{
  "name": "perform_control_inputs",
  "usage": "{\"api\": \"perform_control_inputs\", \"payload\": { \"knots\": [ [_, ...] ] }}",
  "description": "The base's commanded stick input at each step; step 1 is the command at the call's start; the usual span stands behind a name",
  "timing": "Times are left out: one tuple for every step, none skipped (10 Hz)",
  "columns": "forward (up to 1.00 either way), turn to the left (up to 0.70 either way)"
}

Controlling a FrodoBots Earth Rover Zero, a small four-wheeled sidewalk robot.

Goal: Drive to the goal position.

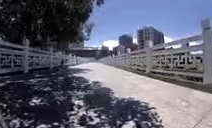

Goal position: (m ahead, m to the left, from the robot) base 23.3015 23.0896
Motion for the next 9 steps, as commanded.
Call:
{"api": "perform_control_inputs", "payload": {
  "knots": [
    [0.45,0.0],
    [0.45,0.0],
    [0.45,0.0],
    [0.45,0.0],
    [0.45,0.0],
    [0.45,0.0],
    [0.45,0.0],
    [0.45,0.0],
    [0.45,0.0]
  ]
}}
